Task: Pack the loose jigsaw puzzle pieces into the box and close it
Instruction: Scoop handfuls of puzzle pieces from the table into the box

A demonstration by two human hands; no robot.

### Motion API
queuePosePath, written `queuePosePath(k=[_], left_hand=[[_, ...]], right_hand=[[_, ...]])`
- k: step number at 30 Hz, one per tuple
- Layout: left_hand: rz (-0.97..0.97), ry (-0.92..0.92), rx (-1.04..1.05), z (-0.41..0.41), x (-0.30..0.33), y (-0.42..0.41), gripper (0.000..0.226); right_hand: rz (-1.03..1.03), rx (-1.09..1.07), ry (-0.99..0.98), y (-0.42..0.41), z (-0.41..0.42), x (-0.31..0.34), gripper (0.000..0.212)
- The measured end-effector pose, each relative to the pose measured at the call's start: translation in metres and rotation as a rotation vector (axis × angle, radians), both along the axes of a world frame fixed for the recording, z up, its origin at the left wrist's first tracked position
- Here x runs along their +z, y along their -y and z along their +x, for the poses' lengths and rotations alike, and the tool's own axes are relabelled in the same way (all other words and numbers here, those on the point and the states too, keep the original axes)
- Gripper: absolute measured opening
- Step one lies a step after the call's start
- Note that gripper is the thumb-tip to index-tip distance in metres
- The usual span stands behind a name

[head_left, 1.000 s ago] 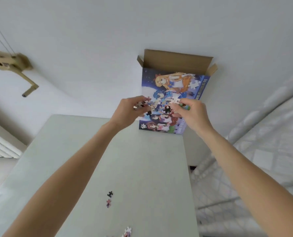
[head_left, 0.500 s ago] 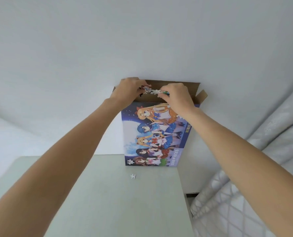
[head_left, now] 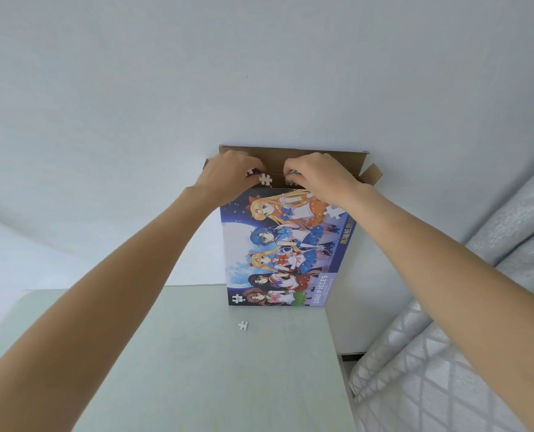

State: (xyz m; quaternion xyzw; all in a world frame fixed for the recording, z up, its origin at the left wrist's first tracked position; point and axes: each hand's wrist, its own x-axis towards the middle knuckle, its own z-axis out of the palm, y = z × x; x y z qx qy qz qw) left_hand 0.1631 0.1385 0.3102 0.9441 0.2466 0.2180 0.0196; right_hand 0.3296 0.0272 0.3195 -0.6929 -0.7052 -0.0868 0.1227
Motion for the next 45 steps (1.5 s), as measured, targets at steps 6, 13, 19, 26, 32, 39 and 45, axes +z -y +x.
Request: queuePosePath(k=[6, 13, 19, 26, 32, 39, 45], left_hand=[[-0.046, 0.047, 0.002, 0.001, -0.003, 0.0, 0.022], [-0.114, 0.134, -0.049, -0.023, -0.004, 0.007, 0.02], [0.194, 0.361, -0.069, -0.063, -0.032, 0.039, 0.019], [-0.235, 0.347, 0.204, -0.14, -0.141, 0.11, 0.019], [-0.593, -0.039, 0.441, -0.195, -0.242, 0.136, 0.026], [-0.765, -0.185, 0.59, -0.262, -0.309, 0.199, 0.032], [-0.845, -0.2, 0.487, -0.298, -0.324, 0.258, 0.032]], right_hand=[[-0.06, 0.046, 0.078, -0.001, -0.002, 0.003, 0.027], [0.088, 0.086, 0.081, 0.003, -0.004, 0.0, 0.021], [0.482, 0.202, 0.074, 0.045, -0.043, -0.028, 0.016], [0.101, 0.167, -0.205, 0.092, -0.105, -0.173, 0.013], [-0.388, 0.019, -0.332, 0.076, -0.12, -0.272, 0.038], [-0.711, -0.071, -0.217, 0.042, -0.144, -0.343, 0.072], [-0.661, 0.154, -0.284, 0.096, -0.209, -0.345, 0.067]])
